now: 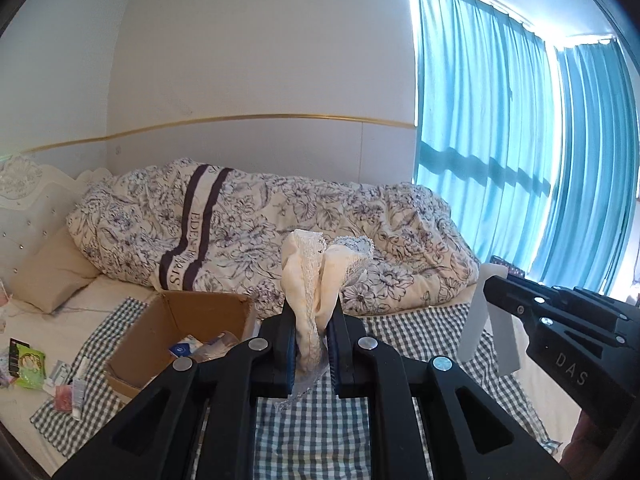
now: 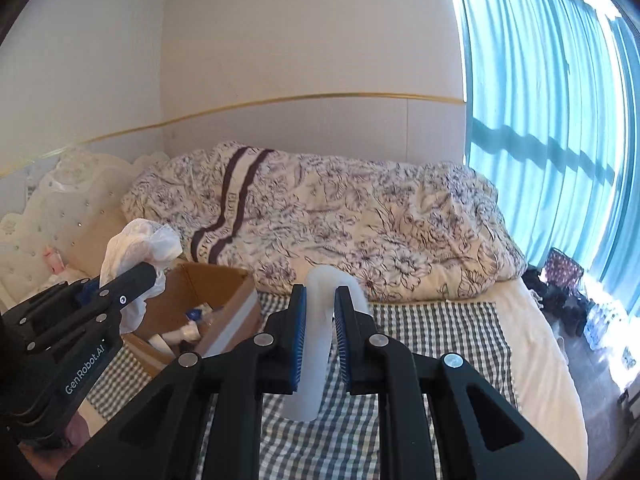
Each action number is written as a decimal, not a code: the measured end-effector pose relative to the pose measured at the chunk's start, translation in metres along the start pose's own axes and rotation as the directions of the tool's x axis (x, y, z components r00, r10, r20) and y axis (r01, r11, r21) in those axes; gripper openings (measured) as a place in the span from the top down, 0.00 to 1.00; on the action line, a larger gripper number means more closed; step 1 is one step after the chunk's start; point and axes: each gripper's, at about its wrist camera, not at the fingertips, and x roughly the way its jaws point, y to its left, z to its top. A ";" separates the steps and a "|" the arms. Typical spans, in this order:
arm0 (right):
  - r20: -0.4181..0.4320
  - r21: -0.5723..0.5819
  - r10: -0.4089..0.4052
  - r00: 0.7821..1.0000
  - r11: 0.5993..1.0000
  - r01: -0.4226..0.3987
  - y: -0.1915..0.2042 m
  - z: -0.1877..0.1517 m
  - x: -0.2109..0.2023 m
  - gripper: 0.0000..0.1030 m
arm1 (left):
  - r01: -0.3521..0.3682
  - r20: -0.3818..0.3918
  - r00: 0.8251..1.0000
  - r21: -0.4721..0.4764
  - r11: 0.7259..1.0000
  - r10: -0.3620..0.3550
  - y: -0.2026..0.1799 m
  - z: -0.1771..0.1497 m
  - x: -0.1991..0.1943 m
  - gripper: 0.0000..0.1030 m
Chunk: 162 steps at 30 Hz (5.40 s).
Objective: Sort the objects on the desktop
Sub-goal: 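Carry the tissue with the left gripper while the right carries the grey tube to the box, then open the left gripper over the box while the right releases the grey tube into it, then move both grippers back over the gingham cloth toward the wipes pack and bracelet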
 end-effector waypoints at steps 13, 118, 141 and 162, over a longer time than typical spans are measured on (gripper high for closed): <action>0.069 -0.046 0.023 0.997 0.999 -0.020 0.049 0.017 -0.017 0.87 | -0.066 0.044 0.997 -0.030 0.997 0.067 0.048 0.013 -0.027 0.88; -0.078 -0.107 0.228 0.971 0.966 -0.235 0.183 0.021 0.211 0.62 | -0.163 -0.350 0.930 -0.127 0.978 0.110 0.232 -0.043 0.158 0.27; 0.209 -0.080 0.118 0.971 0.991 -0.103 0.094 0.061 0.018 0.32 | -0.165 0.019 0.985 -0.139 0.976 0.169 0.131 0.039 0.001 0.15; 0.304 -0.035 0.028 0.952 0.999 -0.018 0.035 0.057 -0.060 0.00 | -0.135 0.128 0.981 -0.095 0.986 0.147 0.071 0.052 -0.052 0.00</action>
